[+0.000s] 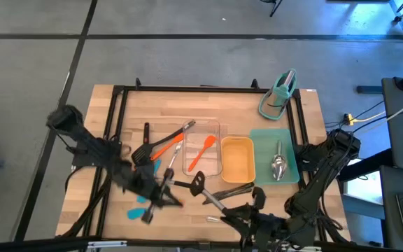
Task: Pick & Place Kitchen Items
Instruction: Put the black spatula into the transparent bin
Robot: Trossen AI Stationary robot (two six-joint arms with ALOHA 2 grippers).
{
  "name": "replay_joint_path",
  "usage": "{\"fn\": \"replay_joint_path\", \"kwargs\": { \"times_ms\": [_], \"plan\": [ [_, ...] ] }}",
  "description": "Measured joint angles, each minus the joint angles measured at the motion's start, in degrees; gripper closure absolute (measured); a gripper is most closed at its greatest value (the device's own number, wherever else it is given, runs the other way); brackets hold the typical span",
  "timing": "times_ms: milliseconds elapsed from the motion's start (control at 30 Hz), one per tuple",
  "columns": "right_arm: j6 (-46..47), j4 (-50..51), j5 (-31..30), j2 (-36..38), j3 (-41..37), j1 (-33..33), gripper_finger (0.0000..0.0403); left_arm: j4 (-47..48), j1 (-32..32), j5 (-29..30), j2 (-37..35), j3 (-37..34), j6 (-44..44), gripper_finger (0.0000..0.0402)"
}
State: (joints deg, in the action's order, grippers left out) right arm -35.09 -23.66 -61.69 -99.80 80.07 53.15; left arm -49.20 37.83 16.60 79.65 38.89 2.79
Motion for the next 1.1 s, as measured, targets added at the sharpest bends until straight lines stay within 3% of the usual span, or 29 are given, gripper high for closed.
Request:
{"fn": "replay_joint_path", "kwargs": {
  "times_ms": [133,333,467,567,767,1100],
  "plan": [
    [8.3,15.7,16.7,5.3,0.0,-5.2,0.0329,8.6,-4.7,-6.8,-8.6,-1.0,-1.5,0.0396],
    [16.3,32.8,43.2,10.9,0.0,-19.8,0.0329,23.0,-7.8,-4.6,-17.2,-1.1,-5.0,0.0397],
    [15.4,35.7,65.6,12.4,0.2,-30.2,0.0329,30.2,-10.5,-3.4,-21.1,-1.1,-6.9,0.0399],
    [15.2,35.6,79.6,12.5,0.2,-36.4,0.0329,33.8,-13.8,-7.2,-22.7,-1.1,-5.9,0.0399],
    [15.2,34.8,88.9,13.1,0.0,-42.6,0.0330,35.3,-18.0,-15.0,-23.1,-1.1,-5.5,0.0399],
    [9.4,40.4,89.2,17.1,-0.1,-45.0,0.0330,34.4,-21.3,-16.2,-22.8,-1.1,-7.9,0.0399]
  ]
}}
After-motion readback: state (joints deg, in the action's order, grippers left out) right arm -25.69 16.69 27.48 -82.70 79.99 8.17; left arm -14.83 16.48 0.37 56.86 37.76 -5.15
